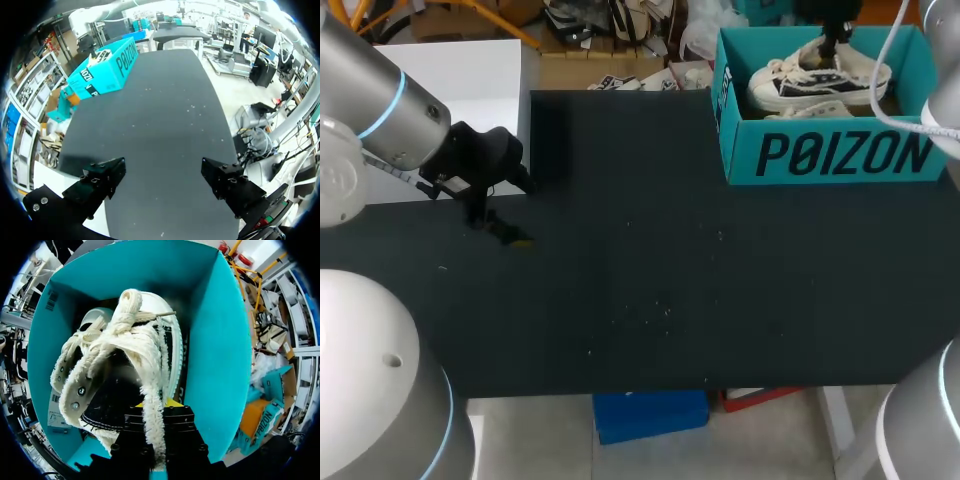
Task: Take the shoe out of the shoebox, open the shoe tongue, remove and reinsert the insole, then place the shoe into the shoebox
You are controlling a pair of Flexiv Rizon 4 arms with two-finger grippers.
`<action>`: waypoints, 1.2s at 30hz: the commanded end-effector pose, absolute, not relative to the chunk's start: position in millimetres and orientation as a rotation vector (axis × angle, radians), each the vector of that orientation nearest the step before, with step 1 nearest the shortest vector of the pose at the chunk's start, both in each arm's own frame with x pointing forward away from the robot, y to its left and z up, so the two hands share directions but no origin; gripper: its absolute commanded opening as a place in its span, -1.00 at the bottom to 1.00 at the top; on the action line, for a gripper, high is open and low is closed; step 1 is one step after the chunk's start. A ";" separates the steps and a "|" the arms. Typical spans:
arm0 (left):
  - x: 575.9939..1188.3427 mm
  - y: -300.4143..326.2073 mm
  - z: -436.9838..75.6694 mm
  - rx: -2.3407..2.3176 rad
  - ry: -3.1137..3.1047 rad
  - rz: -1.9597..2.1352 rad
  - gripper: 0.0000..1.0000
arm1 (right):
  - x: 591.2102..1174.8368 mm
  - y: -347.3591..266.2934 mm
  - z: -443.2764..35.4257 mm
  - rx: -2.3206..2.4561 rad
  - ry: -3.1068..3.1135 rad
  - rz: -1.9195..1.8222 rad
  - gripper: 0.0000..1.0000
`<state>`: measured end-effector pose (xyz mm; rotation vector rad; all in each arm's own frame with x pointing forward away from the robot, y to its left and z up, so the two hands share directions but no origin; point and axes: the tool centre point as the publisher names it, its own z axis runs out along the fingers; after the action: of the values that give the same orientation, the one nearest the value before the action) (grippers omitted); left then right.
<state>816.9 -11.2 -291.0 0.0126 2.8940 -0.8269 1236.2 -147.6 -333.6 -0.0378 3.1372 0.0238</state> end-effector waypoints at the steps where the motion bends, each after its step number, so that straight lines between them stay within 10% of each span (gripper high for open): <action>1: 816.4 -10.8 -292.2 0.014 2.889 -0.829 1.00 | 1263.8 -143.9 -358.5 -0.040 3.311 0.039 -1.00; 21: 816.4 -10.8 -292.2 0.014 2.889 -0.829 1.00 | 1276.3 -142.1 -395.8 -0.052 3.380 0.053 -1.00; 24: 816.4 -10.8 -292.2 0.014 2.889 -0.829 1.00 | 1274.0 -142.0 -396.1 -0.040 3.389 0.041 -0.21; 26: 816.4 -10.8 -292.2 0.014 2.889 -0.829 1.00 | 1268.5 -141.5 -392.1 -0.032 3.388 0.019 0.76; 27: 816.4 -10.8 -292.2 0.014 2.889 -0.829 1.00 | 1267.0 -141.5 -390.5 -0.025 3.386 0.018 0.80; 31: 816.4 -10.8 -292.2 0.014 2.889 -0.829 1.00 | 1255.3 -143.6 -375.5 0.001 3.369 -0.005 0.17; 36: 816.4 -10.8 -292.2 0.014 2.889 -0.829 1.00 | 1243.0 -148.7 -350.3 0.043 3.326 -0.003 0.30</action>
<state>816.9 -11.2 -291.0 0.0125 2.8940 -0.8269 1248.7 -143.6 -375.9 0.0360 3.0711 -0.0021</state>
